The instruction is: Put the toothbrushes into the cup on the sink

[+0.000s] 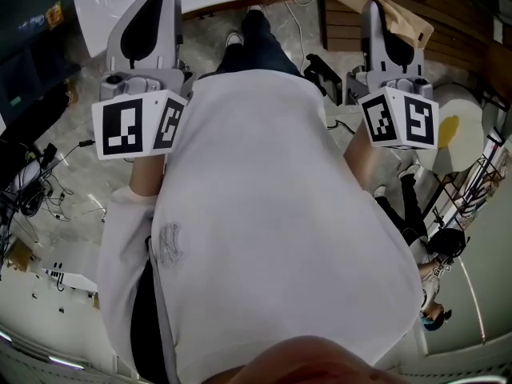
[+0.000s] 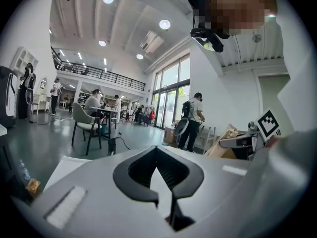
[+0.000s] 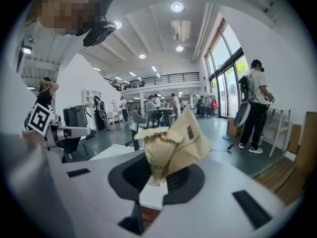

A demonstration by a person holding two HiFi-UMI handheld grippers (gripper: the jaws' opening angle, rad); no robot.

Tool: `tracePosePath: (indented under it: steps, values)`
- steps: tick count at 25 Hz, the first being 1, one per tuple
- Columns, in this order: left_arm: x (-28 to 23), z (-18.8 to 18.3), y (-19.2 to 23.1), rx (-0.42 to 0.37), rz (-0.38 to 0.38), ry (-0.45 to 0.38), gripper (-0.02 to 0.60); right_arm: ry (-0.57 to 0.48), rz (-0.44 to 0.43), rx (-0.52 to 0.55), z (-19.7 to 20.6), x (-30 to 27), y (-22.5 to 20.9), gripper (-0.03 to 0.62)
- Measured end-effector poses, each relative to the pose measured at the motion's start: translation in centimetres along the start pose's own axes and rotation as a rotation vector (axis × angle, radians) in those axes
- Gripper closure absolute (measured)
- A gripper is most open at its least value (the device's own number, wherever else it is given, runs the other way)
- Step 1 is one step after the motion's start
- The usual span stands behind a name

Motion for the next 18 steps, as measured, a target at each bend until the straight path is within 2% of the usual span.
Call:
tracePosePath:
  steps: [8,13,18]
  values:
    - [-4.0,-1.2,1.0,0.033,-0.035,0.011,0.581,0.022,-0.041,0.017,-2.0,-4.6,-2.7,0.545]
    - [-7.4,-2.4,2.0,0.033,-0.057,0.004,0.581,0.019,-0.067,0.018,-3.3,-7.7,-4.2,0.545]
    - [-11.1,-3.6,1.2,0.026,-0.055,-0.005,0.581,0.017,-0.084,0.019,-4.1,-9.9,-6.9,0.545]
Point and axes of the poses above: the fingertips, and each gripper's own axes: x backward along the fingers, y to its left, z out of its underside, the point moved 2 cm from there along x, backward along the fingers, and after that the axes turned 8 degrees about y, right-handed, at the moved point
